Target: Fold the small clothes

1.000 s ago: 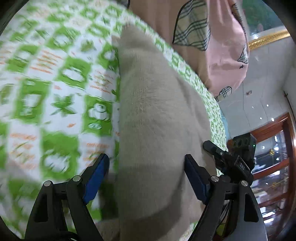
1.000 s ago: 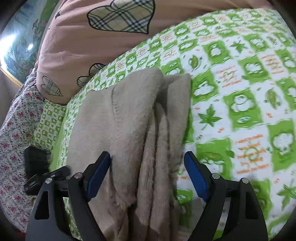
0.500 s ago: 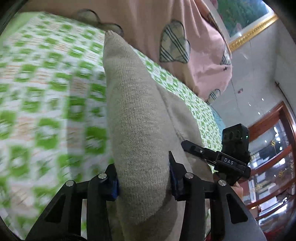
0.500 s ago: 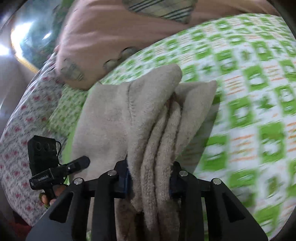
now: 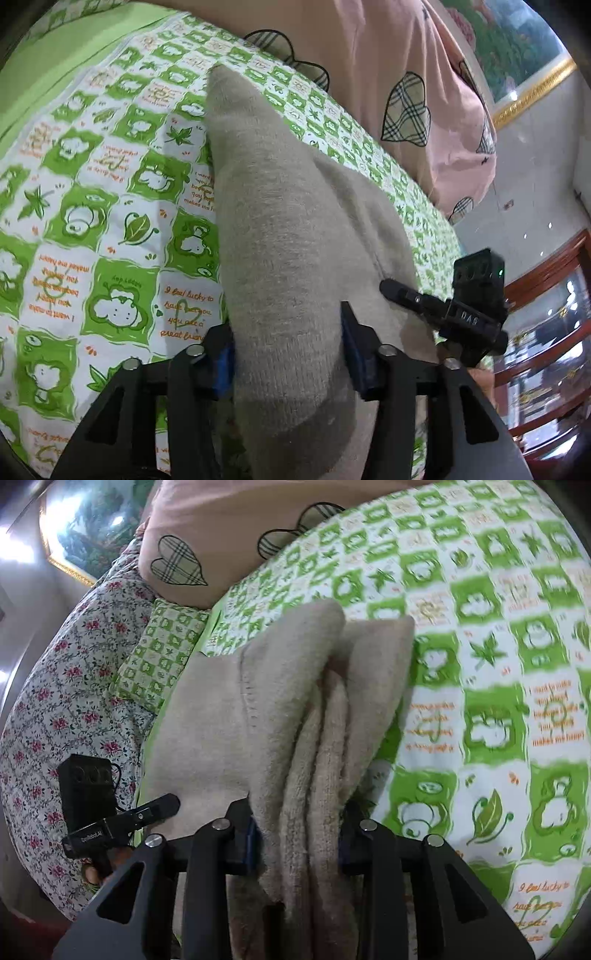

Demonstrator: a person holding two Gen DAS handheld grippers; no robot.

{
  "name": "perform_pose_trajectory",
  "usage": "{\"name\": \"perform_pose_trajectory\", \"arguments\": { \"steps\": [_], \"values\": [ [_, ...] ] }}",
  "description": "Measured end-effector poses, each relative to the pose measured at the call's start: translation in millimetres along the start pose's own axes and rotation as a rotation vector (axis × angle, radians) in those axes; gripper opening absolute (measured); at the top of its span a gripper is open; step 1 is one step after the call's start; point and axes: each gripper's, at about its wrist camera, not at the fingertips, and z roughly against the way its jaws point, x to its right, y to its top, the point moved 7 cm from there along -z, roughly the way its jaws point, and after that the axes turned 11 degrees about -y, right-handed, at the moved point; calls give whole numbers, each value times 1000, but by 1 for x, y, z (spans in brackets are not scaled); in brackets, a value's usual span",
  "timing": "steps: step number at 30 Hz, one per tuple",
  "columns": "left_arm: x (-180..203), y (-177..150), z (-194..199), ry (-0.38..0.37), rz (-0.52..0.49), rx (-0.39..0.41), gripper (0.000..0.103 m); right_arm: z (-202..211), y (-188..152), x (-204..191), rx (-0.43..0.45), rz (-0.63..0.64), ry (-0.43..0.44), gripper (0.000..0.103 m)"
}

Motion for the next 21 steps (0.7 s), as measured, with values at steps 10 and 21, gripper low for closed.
{"name": "perform_pose_trajectory", "arguments": {
  "steps": [10, 21],
  "values": [
    [-17, 29, 50, 28, 2, 100, 63, 56, 28, -1, 160, 59, -153, 53],
    [-21, 62, 12, 197, -30, 84, 47, 40, 62, -4, 190, 22, -138, 9]
  ]
}}
